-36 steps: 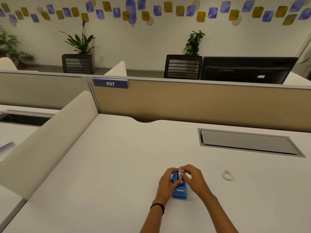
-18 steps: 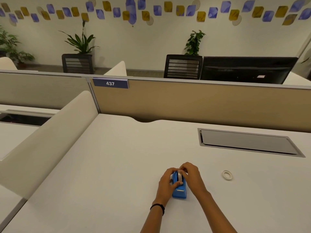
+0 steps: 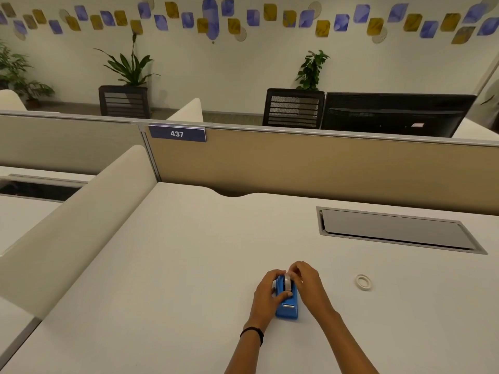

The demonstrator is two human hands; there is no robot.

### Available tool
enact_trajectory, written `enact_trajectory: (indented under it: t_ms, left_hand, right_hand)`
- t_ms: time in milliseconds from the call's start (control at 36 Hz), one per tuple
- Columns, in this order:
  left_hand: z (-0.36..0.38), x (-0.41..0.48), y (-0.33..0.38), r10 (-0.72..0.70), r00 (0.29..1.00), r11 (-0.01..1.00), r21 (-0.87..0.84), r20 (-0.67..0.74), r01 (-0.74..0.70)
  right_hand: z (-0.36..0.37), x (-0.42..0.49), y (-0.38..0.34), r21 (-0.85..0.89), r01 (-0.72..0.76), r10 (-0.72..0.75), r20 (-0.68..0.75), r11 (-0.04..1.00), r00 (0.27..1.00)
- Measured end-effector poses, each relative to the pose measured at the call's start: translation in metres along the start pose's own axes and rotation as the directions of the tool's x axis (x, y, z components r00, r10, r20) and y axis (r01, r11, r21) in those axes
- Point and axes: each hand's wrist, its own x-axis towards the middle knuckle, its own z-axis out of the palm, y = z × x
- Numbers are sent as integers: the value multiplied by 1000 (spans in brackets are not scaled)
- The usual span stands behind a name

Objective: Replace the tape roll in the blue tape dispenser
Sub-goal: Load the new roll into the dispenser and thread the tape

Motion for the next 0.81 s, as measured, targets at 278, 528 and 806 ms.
enact_trajectory:
  t_ms: [278, 528, 806]
  left_hand:
    - [0, -1, 1, -7, 1000, 1000, -5, 1, 7]
    - [-1, -1, 1, -6, 1000, 1000, -2, 3, 6]
    - [0, -1, -1, -6, 1000, 1000, -1, 8, 6]
  right_hand:
    - [-2, 8, -5, -77, -4, 9, 58, 997, 998]
    - [-1, 9, -16, -338, 29, 39, 192, 941, 981]
    - [-14, 6, -15, -114, 2, 10, 112, 994, 994]
